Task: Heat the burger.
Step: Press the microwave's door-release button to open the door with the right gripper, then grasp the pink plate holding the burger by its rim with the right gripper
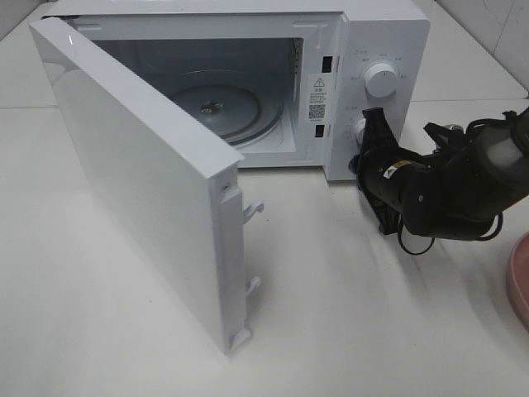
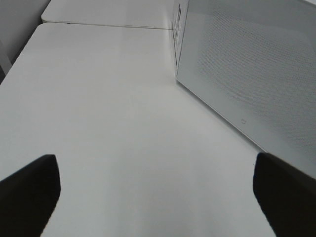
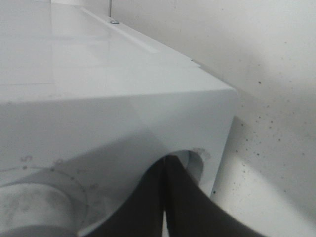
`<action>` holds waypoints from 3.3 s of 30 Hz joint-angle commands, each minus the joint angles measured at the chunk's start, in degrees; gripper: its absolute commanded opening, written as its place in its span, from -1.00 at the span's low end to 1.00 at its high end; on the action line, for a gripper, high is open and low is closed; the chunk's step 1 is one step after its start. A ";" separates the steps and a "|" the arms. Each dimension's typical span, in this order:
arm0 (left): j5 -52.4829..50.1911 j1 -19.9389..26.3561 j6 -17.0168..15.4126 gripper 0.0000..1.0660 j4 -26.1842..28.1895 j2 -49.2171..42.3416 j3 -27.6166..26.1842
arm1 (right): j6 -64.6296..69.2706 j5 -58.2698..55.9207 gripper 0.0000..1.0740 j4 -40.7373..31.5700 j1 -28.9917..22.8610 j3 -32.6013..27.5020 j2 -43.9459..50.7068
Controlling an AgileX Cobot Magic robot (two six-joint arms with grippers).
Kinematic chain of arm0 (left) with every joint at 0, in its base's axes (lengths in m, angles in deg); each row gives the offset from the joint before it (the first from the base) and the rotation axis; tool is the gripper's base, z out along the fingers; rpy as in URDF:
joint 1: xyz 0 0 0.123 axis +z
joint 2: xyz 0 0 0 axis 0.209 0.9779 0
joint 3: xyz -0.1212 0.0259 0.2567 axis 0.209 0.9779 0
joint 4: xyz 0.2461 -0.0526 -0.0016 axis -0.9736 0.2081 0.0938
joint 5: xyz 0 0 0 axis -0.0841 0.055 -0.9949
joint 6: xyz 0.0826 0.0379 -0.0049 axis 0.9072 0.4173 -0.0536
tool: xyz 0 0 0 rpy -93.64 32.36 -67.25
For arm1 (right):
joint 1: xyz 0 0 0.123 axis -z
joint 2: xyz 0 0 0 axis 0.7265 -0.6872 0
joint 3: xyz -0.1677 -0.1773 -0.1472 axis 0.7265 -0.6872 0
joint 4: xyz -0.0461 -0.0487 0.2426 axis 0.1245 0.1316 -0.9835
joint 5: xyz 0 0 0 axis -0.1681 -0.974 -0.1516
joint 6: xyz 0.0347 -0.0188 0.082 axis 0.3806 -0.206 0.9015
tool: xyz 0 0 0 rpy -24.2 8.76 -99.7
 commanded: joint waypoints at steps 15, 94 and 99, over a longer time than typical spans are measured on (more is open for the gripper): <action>-0.52 -0.23 0.00 0.84 0.11 -1.26 0.11 | -0.63 1.60 -1.00 0.29 -3.27 -4.81 6.70; -0.52 -0.23 0.00 0.84 0.11 -1.26 0.11 | -66.35 -97.80 0.12 23.66 -3.09 10.71 35.64; -0.52 -0.23 0.00 0.84 0.11 -1.26 0.11 | -69.16 -98.89 0.89 24.29 -3.09 10.71 35.58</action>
